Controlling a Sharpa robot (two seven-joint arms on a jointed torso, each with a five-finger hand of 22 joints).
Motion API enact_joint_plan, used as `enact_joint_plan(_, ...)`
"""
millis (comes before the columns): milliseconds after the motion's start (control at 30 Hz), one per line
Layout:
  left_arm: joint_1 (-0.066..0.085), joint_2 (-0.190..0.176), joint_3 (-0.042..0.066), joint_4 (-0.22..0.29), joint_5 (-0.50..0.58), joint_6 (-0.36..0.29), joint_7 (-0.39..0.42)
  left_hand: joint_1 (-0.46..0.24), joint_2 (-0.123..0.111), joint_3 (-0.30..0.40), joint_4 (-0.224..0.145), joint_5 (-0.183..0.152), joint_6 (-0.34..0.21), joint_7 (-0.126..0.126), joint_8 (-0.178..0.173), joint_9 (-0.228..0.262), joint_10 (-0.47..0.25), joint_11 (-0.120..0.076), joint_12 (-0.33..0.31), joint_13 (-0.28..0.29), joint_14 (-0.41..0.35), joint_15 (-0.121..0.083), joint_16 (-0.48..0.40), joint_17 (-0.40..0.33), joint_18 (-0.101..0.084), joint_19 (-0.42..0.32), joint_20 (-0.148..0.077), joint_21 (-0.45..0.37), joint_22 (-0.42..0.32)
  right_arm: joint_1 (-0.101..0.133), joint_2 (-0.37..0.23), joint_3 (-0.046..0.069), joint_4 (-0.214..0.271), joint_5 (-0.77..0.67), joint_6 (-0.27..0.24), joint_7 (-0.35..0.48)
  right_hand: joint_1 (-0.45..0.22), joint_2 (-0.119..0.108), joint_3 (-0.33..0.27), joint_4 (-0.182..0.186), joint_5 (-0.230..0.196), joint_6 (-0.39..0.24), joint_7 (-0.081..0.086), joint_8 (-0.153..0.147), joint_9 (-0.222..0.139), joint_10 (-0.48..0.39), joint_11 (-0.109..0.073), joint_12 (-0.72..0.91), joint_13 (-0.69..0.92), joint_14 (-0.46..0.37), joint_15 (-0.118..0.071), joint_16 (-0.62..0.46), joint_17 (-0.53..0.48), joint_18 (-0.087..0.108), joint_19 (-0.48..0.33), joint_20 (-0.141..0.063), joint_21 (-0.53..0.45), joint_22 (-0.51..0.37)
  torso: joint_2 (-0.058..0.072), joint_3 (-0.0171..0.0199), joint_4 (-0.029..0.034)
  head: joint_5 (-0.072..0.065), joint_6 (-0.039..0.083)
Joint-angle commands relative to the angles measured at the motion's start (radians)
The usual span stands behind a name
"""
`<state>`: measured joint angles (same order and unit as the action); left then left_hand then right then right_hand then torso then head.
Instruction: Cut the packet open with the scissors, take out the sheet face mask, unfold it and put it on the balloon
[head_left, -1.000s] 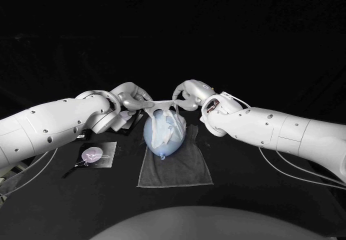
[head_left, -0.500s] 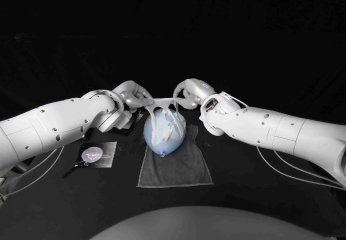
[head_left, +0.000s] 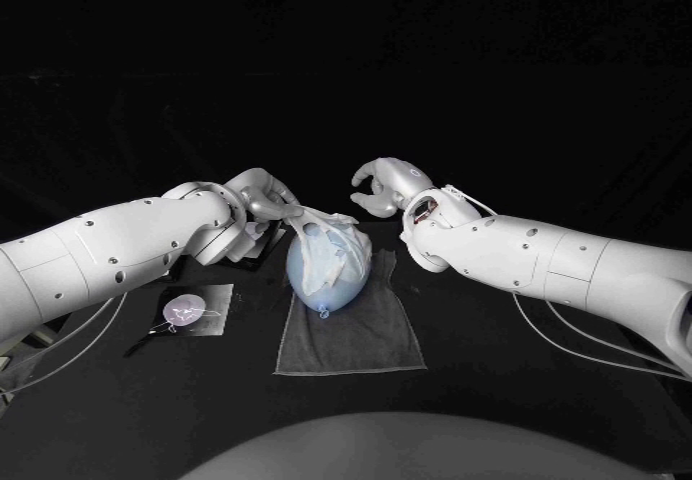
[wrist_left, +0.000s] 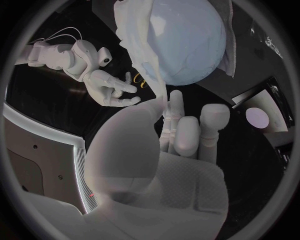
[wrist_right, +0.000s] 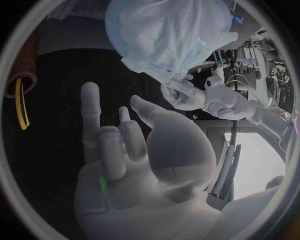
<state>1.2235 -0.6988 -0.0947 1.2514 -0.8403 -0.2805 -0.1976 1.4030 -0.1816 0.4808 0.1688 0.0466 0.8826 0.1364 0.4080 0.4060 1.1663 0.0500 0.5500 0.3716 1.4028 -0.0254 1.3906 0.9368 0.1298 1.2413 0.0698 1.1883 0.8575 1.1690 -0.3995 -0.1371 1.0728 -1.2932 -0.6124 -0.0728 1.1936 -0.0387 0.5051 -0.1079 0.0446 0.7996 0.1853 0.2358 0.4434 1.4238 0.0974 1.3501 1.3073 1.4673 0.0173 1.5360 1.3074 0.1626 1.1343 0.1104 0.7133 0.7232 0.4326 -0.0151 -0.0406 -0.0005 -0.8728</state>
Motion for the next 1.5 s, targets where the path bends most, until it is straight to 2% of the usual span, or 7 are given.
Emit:
enact_joint_plan(33, 0.0, 0.002, 0.0, -0.002, -0.017, -0.02, -0.043, -0.013, -0.014, -0.006, 0.013, 0.001, -0.035, 0.012, -0.019, -0.007, -0.056, 0.013, -0.014, -0.006, -0.022, 0.015, -0.01, -0.047, 0.002, -0.016, 0.007, -0.014, -0.02, -0.001, 0.0, 0.0, -0.002, 0.004, 0.036, -0.03, -0.002, -0.016, -0.014, 0.004, 0.003, -0.025, 0.009, -0.027, -0.008, -0.043, 0.008, -0.044, 0.075, 0.049, 0.016, -0.016, 0.129, 0.012, -0.02, 0.007, -0.015, -0.004, 0.0, 0.0002, 0.0003, -0.002, 0.0)
enact_joint_plan(400, 0.001, -0.004, -0.001, -0.003, -0.03, -0.028, -0.077, -0.063, -0.06, -0.095, 0.06, 0.002, -0.144, 0.058, -0.033, -0.018, -0.24, 0.074, -0.115, -0.071, -0.095, 0.066, -0.048, -0.163, 0.024, -0.09, 0.056, -0.099, -0.144, -0.003, -0.055, -0.001, 0.047, 0.128, -0.028, 0.039, -0.002, -0.007, -0.026, 0.022, 0.004, 0.024, 0.004, -0.026, -0.004, -0.101, 0.005, -0.113, 0.015, 0.021, 0.015, -0.04, 0.067, 0.018, -0.03, 0.014, -0.03, -0.007, 0.001, -0.0005, 0.0013, -0.005, 0.0)
enact_joint_plan(567, 0.0, -0.02, -0.001, -0.004, -0.04, -0.043, -0.087, -0.027, -0.035, -0.23, 0.085, 0.001, -0.219, 0.083, -0.002, -0.015, -0.329, 0.099, -0.159, -0.114, -0.129, 0.09, -0.068, -0.232, 0.033, -0.112, 0.079, -0.128, -0.187, -0.005, -0.103, 0.0, 0.079, 0.267, -0.031, 0.126, -0.005, -0.011, -0.014, 0.048, 0.005, 0.074, -0.011, -0.033, -0.003, -0.394, -0.014, -0.575, -0.346, -0.114, 0.002, -0.194, -0.206, 0.02, -0.076, 0.011, -0.093, -0.036, 0.0, 0.0001, 0.0, -0.002, 0.0)
enact_joint_plan(733, -0.001, -0.035, -0.001, -0.006, -0.044, -0.063, -0.087, 0.051, 0.008, -0.38, 0.123, 0.003, -0.271, 0.095, 0.05, -0.01, -0.386, 0.115, -0.18, -0.155, -0.154, 0.103, -0.086, -0.294, 0.041, -0.131, 0.091, -0.158, -0.233, -0.006, -0.134, 0.0, 0.08, 0.391, 0.017, 0.194, 0.001, -0.023, 0.029, 0.073, 0.003, 0.106, -0.012, -0.044, 0.002, -0.427, -0.008, -0.859, -0.607, -0.148, 0.001, -0.268, -0.312, 0.017, -0.074, 0.012, -0.137, -0.063, -0.001, -0.0003, -0.0002, -0.003, 0.001)
enact_joint_plan(933, -0.002, -0.059, 0.001, -0.009, -0.049, -0.097, -0.072, 0.103, -0.009, -0.44, 0.127, 0.004, -0.324, 0.104, 0.082, -0.013, -0.473, 0.127, -0.216, -0.199, -0.151, 0.113, -0.08, -0.3, 0.048, -0.15, 0.101, -0.192, -0.287, -0.008, -0.157, 0.001, 0.063, 0.492, 0.086, 0.238, 0.014, -0.037, 0.043, 0.075, 0.004, 0.123, -0.009, -0.06, 0.011, -0.357, -0.001, -1.043, -0.835, -0.156, 0.007, -0.289, -0.367, 0.018, -0.056, 0.016, -0.15, -0.065, 0.001, -0.0001, 0.0003, -0.006, 0.003)
enact_joint_plan(1200, -0.003, -0.08, 0.002, -0.005, -0.026, -0.137, -0.021, 0.136, 0.011, -0.412, 0.125, 0.003, -0.332, 0.103, 0.103, -0.012, -0.481, 0.127, -0.213, -0.21, -0.147, 0.113, -0.076, -0.297, 0.048, -0.144, 0.101, -0.194, -0.29, -0.009, -0.167, 0.001, 0.056, 0.517, 0.152, 0.243, 0.017, -0.039, 0.038, 0.075, 0.004, 0.127, -0.009, -0.066, 0.013, -0.334, 0.0, -1.068, -0.879, -0.133, 0.006, -0.262, -0.334, 0.018, -0.047, 0.015, -0.147, -0.061, 0.0, -0.0008, 0.0014, -0.01, 0.004)
enact_joint_plan(1500, -0.009, -0.125, 0.003, 0.08, 0.098, -0.156, 0.137, 0.127, 0.066, -0.384, 0.118, 0.002, -0.258, 0.083, 0.166, -0.014, -0.339, 0.101, -0.108, -0.192, -0.141, 0.093, -0.068, -0.293, 0.045, -0.126, 0.085, -0.18, -0.271, -0.02, -0.226, 0.001, 0.136, 0.54, 0.224, 0.209, 0.016, -0.037, -0.021, 0.08, 0.001, 0.158, -0.04, -0.078, 0.015, -0.184, -0.048, -0.859, -0.742, 0.003, -0.034, -0.108, -0.1, 0.021, 0.036, -0.022, -0.096, -0.029, 0.001, -0.0007, 0.0005, -0.014, 0.0)
